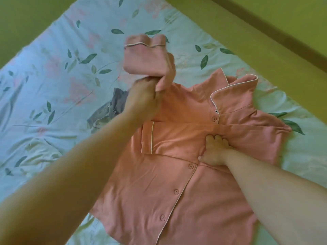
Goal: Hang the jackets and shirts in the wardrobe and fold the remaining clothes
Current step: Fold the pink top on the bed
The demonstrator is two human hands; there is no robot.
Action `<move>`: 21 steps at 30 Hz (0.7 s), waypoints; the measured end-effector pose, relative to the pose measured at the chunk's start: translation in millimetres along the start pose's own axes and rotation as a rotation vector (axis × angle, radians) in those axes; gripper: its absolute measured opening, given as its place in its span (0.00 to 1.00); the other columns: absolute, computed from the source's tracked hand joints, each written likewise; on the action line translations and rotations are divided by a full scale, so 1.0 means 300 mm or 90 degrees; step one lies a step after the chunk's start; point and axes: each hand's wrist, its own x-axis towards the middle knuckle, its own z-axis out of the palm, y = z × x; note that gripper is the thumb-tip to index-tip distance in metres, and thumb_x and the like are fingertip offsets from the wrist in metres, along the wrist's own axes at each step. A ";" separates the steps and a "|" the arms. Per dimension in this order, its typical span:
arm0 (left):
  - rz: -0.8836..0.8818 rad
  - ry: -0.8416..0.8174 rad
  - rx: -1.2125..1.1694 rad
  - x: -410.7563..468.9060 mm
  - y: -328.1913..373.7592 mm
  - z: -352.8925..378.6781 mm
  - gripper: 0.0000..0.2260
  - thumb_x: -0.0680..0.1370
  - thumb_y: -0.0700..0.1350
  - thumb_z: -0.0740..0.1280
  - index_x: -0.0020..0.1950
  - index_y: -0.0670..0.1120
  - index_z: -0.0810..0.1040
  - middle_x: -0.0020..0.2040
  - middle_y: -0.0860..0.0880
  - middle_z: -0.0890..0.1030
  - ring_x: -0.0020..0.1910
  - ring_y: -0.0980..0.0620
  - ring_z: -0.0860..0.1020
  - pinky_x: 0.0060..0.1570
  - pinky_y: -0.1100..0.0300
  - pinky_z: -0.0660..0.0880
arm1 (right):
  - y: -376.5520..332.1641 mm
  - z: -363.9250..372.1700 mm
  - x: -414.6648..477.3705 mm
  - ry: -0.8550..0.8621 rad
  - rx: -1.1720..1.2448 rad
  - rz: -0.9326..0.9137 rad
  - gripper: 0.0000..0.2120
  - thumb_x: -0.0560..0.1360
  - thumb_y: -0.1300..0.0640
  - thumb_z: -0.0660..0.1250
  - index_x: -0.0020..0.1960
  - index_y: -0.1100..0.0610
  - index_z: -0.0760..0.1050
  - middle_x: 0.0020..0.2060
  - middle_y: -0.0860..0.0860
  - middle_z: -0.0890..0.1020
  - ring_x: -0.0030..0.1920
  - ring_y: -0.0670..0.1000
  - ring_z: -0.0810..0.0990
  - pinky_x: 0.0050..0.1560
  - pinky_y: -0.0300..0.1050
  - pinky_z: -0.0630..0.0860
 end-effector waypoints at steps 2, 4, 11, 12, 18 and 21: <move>0.099 -0.081 0.054 -0.092 0.043 0.042 0.17 0.77 0.47 0.58 0.56 0.40 0.81 0.53 0.39 0.84 0.51 0.37 0.81 0.47 0.49 0.73 | 0.008 -0.008 -0.003 0.007 0.084 -0.003 0.37 0.70 0.38 0.72 0.71 0.54 0.65 0.71 0.54 0.66 0.74 0.60 0.63 0.72 0.54 0.66; 0.094 -0.251 0.104 -0.226 0.070 0.098 0.29 0.81 0.60 0.57 0.76 0.44 0.71 0.74 0.45 0.73 0.71 0.43 0.72 0.69 0.47 0.66 | 0.036 -0.027 -0.001 0.008 0.270 -0.014 0.32 0.70 0.41 0.75 0.68 0.57 0.74 0.62 0.51 0.75 0.67 0.57 0.73 0.67 0.50 0.71; -0.073 -0.099 0.238 -0.448 0.004 0.218 0.28 0.77 0.66 0.61 0.63 0.45 0.75 0.64 0.45 0.75 0.65 0.43 0.70 0.66 0.48 0.62 | 0.135 -0.040 -0.049 0.218 0.441 0.038 0.11 0.70 0.52 0.77 0.39 0.56 0.76 0.37 0.53 0.80 0.45 0.57 0.81 0.40 0.43 0.70; -0.149 -0.085 0.224 -0.451 0.007 0.231 0.25 0.76 0.64 0.64 0.61 0.45 0.74 0.61 0.45 0.76 0.62 0.42 0.71 0.64 0.47 0.64 | 0.136 -0.037 -0.067 0.261 0.384 0.045 0.11 0.71 0.52 0.75 0.38 0.56 0.75 0.37 0.53 0.80 0.45 0.58 0.81 0.41 0.44 0.71; -0.328 -0.163 0.158 -0.444 -0.005 0.241 0.12 0.80 0.44 0.61 0.62 0.45 0.75 0.55 0.44 0.79 0.54 0.40 0.75 0.53 0.45 0.73 | 0.165 -0.021 -0.167 0.546 0.008 -0.084 0.11 0.72 0.56 0.73 0.49 0.56 0.73 0.51 0.56 0.78 0.55 0.62 0.77 0.47 0.52 0.73; -0.112 -0.247 0.212 -0.448 -0.023 0.249 0.22 0.78 0.46 0.58 0.73 0.47 0.71 0.63 0.45 0.77 0.59 0.40 0.75 0.59 0.45 0.72 | 0.181 -0.050 -0.164 0.493 -0.148 -0.028 0.25 0.73 0.62 0.64 0.69 0.51 0.65 0.73 0.60 0.63 0.69 0.63 0.65 0.62 0.57 0.67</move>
